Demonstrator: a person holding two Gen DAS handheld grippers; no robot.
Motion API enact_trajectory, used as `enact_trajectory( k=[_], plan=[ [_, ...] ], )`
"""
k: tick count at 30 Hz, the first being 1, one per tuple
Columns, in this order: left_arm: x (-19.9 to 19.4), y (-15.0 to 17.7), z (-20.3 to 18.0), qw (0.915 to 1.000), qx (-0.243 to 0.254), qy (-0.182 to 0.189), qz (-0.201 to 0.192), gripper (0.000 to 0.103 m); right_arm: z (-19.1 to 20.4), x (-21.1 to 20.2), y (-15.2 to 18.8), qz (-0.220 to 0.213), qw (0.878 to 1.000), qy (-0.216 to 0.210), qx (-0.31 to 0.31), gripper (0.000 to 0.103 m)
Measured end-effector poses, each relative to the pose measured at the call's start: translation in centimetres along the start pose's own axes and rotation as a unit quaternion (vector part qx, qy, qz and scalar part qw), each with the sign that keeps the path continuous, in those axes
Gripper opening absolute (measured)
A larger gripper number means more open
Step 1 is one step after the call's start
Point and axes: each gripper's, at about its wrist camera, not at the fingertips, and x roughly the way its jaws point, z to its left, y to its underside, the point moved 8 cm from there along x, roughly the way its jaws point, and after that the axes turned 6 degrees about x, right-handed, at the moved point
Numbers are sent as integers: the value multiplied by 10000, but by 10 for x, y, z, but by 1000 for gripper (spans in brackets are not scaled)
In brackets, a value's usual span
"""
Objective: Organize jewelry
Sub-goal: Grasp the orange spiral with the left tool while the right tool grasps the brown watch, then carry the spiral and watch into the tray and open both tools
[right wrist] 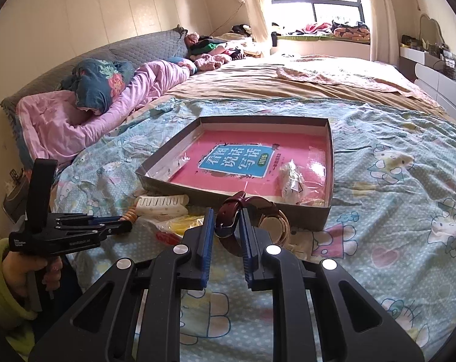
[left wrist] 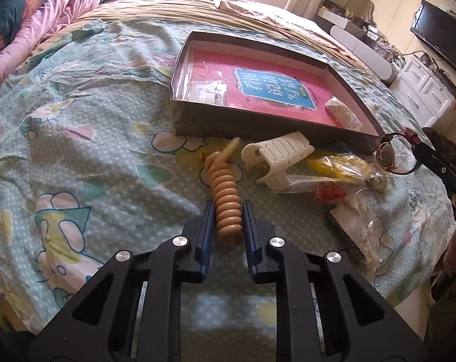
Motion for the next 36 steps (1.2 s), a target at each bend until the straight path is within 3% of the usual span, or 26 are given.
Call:
enact_trajectory(
  k=[14, 25, 36],
  plan=[
    [-42, -25, -4, 9983, 113, 33, -575, 10, 6, -21, -23, -311, 9994, -68, -111, 16],
    [-46, -61, -2, 9966, 145, 2, -806, 10, 8, -12, -41, -403, 9990, -93, -185, 16],
    [-25, -96, -22, 9960, 316, 91, -836, 10, -12, 4, -63, -506, 9986, 61, -107, 16]
  ],
)
